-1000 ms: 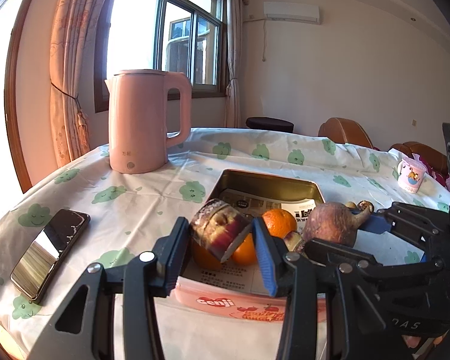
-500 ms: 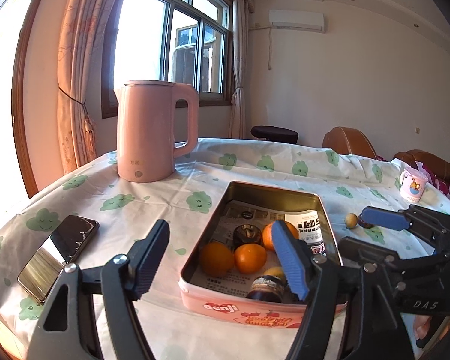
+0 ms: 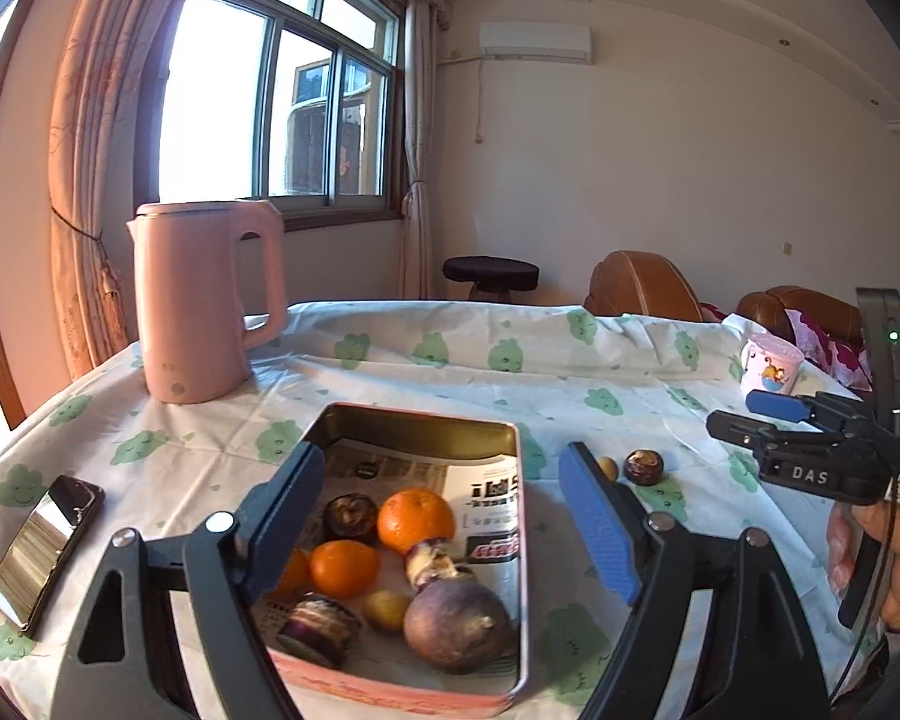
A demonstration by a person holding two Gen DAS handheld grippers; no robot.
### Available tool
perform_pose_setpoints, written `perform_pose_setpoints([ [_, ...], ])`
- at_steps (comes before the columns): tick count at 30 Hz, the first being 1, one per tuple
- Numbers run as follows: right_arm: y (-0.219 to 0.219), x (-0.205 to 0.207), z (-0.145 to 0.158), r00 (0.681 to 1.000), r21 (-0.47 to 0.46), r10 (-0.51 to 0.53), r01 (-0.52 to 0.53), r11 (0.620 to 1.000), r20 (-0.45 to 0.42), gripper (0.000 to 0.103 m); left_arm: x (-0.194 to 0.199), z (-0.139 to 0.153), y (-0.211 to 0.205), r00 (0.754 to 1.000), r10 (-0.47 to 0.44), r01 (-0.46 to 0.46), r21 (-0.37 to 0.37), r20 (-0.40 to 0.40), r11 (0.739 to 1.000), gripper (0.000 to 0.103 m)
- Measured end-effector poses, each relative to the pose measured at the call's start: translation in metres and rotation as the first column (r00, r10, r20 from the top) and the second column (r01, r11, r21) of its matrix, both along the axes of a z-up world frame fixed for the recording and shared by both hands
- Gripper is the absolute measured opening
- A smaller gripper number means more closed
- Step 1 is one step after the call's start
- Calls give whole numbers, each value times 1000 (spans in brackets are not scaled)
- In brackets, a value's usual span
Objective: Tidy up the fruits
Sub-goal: 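Grasp a small yellow-brown fruit with the left gripper while the right gripper grasps a dark brown round fruit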
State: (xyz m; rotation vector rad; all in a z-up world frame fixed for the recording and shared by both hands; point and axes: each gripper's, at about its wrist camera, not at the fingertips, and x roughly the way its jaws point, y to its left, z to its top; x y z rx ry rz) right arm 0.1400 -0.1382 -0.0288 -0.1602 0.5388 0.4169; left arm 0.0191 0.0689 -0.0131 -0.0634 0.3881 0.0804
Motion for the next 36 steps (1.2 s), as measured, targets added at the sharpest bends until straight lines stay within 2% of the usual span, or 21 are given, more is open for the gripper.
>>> perform_pose_setpoints([
  [4, -1, 19, -9, 998, 4, -7, 8, 1000, -66, 64, 19, 2, -26, 999, -39, 40, 18, -16, 999, 90],
  [11, 33, 51, -34, 980, -54, 54, -66, 996, -193, 64, 44, 1, -46, 995, -76, 77, 12, -65, 997, 90],
  [14, 40, 65, -47, 964, -68, 60, -81, 994, -259, 59, 49, 0, -51, 994, -80, 82, 20, -73, 996, 90],
  [16, 42, 73, -56, 954, -76, 56, -82, 994, -296, 41, 52, -1, -55, 993, -86, 89, 28, -79, 996, 90],
  [17, 42, 75, -58, 946, -63, 73, -98, 993, -316, 40, 54, -2, -56, 992, -91, 94, 29, -84, 995, 90],
  [21, 36, 66, -53, 957, -66, 74, -97, 993, -281, 40, 64, -6, -62, 987, -113, 114, 7, -115, 993, 89],
  [26, 6, 56, -43, 976, -31, -6, -1, 1000, -218, 40, 84, -16, -78, 973, -148, 151, 1, -175, 989, 81],
  [30, -17, 58, -39, 977, 27, -41, 47, 999, -211, 40, 109, -28, -95, 950, -182, 189, 5, -254, 982, 68],
  [36, -24, 56, -35, 981, 64, -49, 62, 996, -190, 40, 142, -50, -104, 909, -195, 204, -13, -368, 979, 59],
])
